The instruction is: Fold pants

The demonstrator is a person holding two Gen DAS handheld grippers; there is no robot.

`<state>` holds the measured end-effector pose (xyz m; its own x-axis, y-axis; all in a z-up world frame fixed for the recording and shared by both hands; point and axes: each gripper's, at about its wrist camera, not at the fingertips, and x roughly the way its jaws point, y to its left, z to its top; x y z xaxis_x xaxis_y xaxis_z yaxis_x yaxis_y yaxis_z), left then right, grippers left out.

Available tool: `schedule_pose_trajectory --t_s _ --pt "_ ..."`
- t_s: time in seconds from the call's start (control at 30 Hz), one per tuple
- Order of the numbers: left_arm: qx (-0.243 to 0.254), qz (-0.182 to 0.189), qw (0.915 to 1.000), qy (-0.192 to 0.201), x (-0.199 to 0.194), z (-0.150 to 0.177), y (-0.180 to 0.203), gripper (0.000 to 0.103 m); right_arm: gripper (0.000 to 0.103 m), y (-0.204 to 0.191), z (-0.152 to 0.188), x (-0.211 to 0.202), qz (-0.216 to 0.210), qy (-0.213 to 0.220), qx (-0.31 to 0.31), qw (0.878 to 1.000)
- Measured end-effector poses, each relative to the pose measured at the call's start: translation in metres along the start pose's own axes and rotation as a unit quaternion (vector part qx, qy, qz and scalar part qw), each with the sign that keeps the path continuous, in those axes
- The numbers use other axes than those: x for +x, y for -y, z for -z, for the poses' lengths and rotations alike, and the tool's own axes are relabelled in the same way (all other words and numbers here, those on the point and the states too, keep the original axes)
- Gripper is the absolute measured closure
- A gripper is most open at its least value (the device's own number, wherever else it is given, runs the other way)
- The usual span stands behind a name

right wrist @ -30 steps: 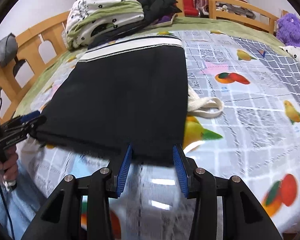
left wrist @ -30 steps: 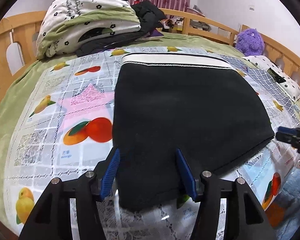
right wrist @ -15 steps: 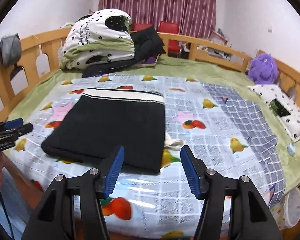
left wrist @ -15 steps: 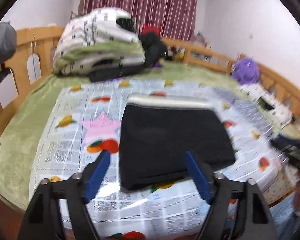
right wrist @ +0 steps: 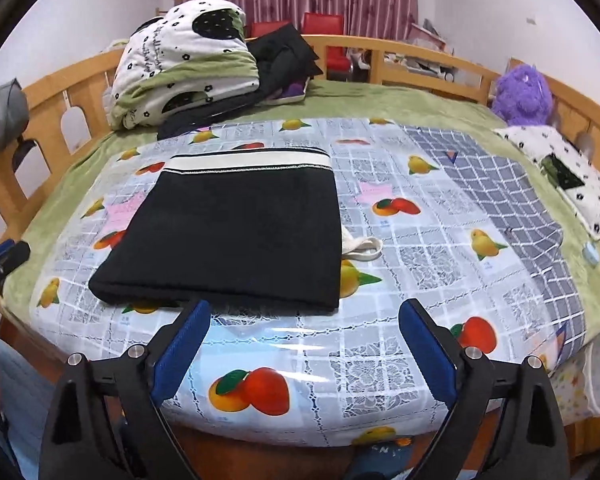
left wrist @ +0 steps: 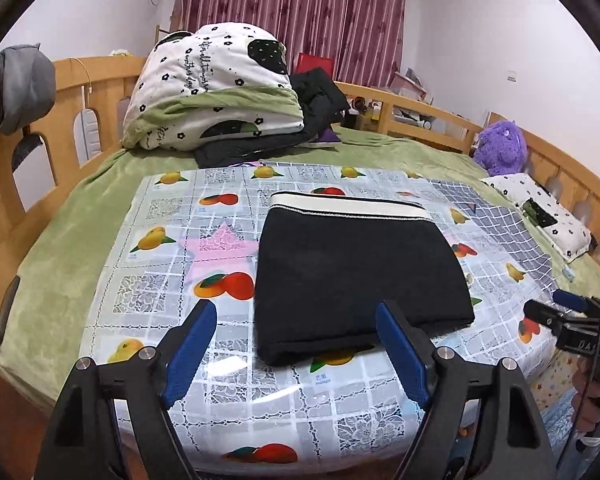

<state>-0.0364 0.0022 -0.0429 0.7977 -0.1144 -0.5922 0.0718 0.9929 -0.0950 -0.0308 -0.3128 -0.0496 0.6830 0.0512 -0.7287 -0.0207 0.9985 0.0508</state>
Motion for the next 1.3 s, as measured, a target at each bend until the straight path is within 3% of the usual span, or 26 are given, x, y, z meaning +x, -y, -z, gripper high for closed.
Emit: schedule_pose_trajectory --t_s 1.3 --pt "0.005 -0.022 0.9997 -0.004 0.003 0.005 -0.003 0.02 0.009 0.011 0.003 -0.011 0.02 0.024 0.007 0.999"
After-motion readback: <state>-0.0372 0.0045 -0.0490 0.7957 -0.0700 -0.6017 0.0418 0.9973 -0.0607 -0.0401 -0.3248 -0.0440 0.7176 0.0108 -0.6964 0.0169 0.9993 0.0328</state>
